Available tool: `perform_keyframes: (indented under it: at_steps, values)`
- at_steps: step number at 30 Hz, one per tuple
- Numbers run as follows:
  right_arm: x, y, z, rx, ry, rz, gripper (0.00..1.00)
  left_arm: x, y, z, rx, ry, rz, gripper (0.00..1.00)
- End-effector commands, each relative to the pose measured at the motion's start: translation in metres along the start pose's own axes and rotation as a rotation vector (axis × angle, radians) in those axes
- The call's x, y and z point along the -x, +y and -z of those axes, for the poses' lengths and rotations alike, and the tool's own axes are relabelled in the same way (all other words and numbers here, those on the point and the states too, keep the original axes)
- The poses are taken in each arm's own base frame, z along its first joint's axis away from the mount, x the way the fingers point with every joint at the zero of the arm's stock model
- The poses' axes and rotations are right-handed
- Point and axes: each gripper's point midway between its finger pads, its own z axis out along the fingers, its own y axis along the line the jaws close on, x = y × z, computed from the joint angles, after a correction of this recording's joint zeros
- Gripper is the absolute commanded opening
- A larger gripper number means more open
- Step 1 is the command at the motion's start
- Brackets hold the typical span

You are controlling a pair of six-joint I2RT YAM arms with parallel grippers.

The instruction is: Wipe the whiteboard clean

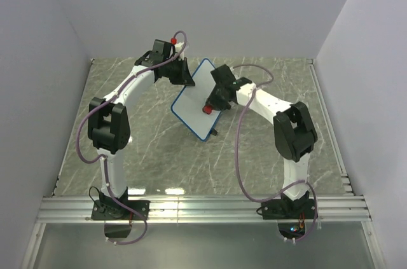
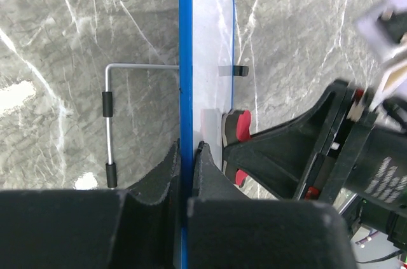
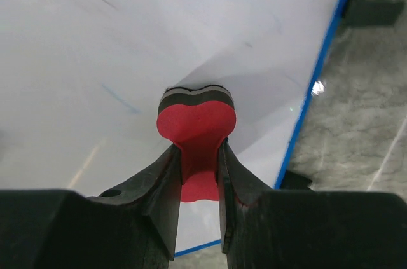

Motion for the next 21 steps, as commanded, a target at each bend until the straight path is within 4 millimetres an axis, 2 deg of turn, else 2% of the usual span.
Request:
perform_keyframes:
  at_steps: [1, 2, 4, 5, 9, 13, 15, 16, 17, 19, 21]
  values:
    - [0.016, 0.078, -0.011, 0.224, -0.014, 0.004, 0.0, -0.05, -0.02, -0.017, -0.03, 0.162, -0.046, 0.0]
    - [0.035, 0.086, -0.01, 0.24, -0.039, -0.009, 0.0, -0.051, -0.02, -0.017, -0.032, 0.161, -0.047, 0.0]
    - [0.049, 0.088, -0.01, 0.235, -0.047, -0.025, 0.0, -0.052, -0.02, -0.016, -0.033, 0.164, -0.047, 0.0]
    - [0.063, 0.092, -0.01, 0.244, -0.066, -0.037, 0.0, -0.055, -0.02, -0.016, -0.032, 0.167, -0.045, 0.0]
    - [0.081, 0.091, -0.01, 0.238, -0.094, -0.048, 0.0, -0.057, -0.019, -0.014, -0.028, 0.167, -0.046, 0.0]
    - [0.076, 0.076, -0.017, 0.212, -0.073, -0.044, 0.0, -0.06, -0.019, -0.014, -0.027, 0.171, -0.045, 0.0]
    - [0.065, 0.061, -0.019, 0.195, -0.058, -0.037, 0.0, -0.061, -0.016, -0.013, -0.01, 0.172, -0.049, 0.0]
    - [0.064, 0.06, -0.007, 0.205, -0.068, -0.035, 0.0, -0.061, -0.014, -0.012, 0.002, 0.17, -0.049, 0.0]
    - [0.051, 0.038, -0.013, 0.16, -0.048, -0.032, 0.0, -0.061, -0.011, -0.011, 0.015, 0.168, -0.053, 0.0]
    - [0.05, 0.022, -0.007, 0.141, -0.071, -0.028, 0.0, -0.065, -0.005, -0.01, 0.047, 0.17, -0.054, 0.0]
    - [0.043, -0.005, 0.008, 0.104, -0.09, -0.024, 0.0, -0.068, 0.001, -0.01, 0.072, 0.171, -0.061, 0.0]
